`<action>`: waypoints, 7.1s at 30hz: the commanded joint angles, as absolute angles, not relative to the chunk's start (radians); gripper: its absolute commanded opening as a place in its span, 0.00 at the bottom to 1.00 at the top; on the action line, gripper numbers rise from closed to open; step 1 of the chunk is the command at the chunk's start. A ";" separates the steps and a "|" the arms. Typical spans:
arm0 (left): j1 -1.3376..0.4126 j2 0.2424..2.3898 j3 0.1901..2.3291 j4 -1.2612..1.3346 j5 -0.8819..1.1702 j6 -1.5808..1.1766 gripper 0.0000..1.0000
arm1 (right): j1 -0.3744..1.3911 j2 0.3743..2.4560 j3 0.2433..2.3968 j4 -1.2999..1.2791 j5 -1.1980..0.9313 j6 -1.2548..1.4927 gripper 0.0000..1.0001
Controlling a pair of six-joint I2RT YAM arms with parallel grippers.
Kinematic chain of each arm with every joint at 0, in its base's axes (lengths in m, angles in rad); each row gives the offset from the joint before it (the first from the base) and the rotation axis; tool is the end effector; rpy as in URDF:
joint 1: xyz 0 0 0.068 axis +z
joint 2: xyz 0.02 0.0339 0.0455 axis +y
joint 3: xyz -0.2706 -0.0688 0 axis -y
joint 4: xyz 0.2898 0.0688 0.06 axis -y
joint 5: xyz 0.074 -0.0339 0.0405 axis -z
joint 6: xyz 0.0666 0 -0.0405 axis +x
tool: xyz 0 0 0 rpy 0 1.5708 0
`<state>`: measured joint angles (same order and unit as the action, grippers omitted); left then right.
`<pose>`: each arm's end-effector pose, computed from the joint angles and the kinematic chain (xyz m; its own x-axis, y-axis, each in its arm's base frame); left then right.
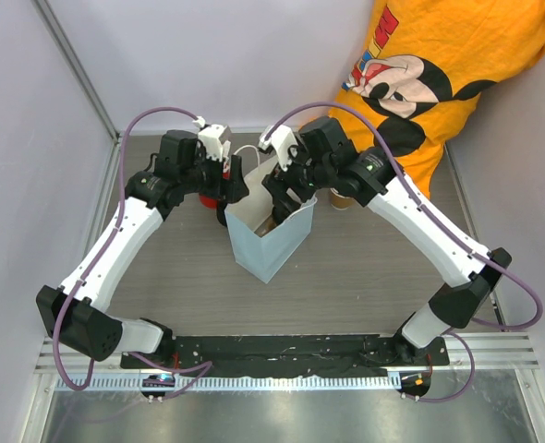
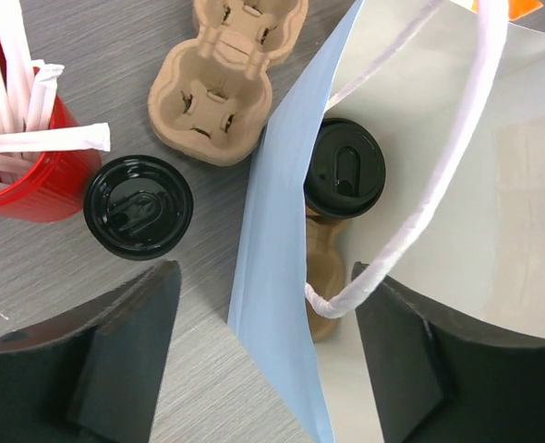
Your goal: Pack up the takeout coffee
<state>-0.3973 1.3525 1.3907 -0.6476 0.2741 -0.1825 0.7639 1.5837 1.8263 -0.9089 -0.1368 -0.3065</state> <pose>0.3268 -0.1567 0.3696 -0.6238 0.0723 -0.7783 0.4718 0.8287 -0.3012 0.2829 0.2836 0.4254 -0.1954 -0.6011 -0.7749 -0.8618 0.4824 -0.1568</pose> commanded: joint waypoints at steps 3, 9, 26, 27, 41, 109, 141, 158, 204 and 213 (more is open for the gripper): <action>-0.397 1.313 1.459 -0.653 0.334 -0.147 0.90 | 0.765 1.497 1.896 -0.899 -0.173 -0.342 0.83; -0.397 1.292 1.574 -0.719 0.374 -0.100 1.00 | 0.765 1.454 1.922 -0.923 -0.225 -0.373 0.85; -0.321 1.154 1.542 -0.781 0.054 0.115 1.00 | 0.746 1.324 1.908 -0.950 -0.158 -0.486 0.85; -0.310 1.146 1.507 -0.767 0.045 0.120 1.00 | 0.742 1.318 1.901 -0.943 -0.138 -0.486 0.85; -0.109 1.250 1.315 -0.566 0.198 0.133 0.95 | 0.603 1.270 1.816 -0.836 -0.083 -0.410 0.84; -0.109 1.549 1.390 -0.399 0.224 0.141 0.10 | 0.508 1.261 1.782 -0.834 -0.239 -0.359 0.85; -0.132 1.425 1.491 -0.574 0.195 0.181 0.06 | 0.500 1.241 1.793 -0.838 -0.245 -0.357 0.85; -0.156 1.468 1.618 -0.738 0.196 0.264 0.04 | 0.500 1.246 1.787 -0.838 -0.259 -0.354 0.85; -0.158 1.158 2.080 -1.118 0.580 0.256 0.05 | 0.437 1.246 1.764 -0.792 -0.189 -0.325 0.85; -0.166 1.183 2.083 -1.114 0.840 0.198 0.06 | 0.413 1.220 1.729 -0.767 -0.149 -0.321 0.87</action>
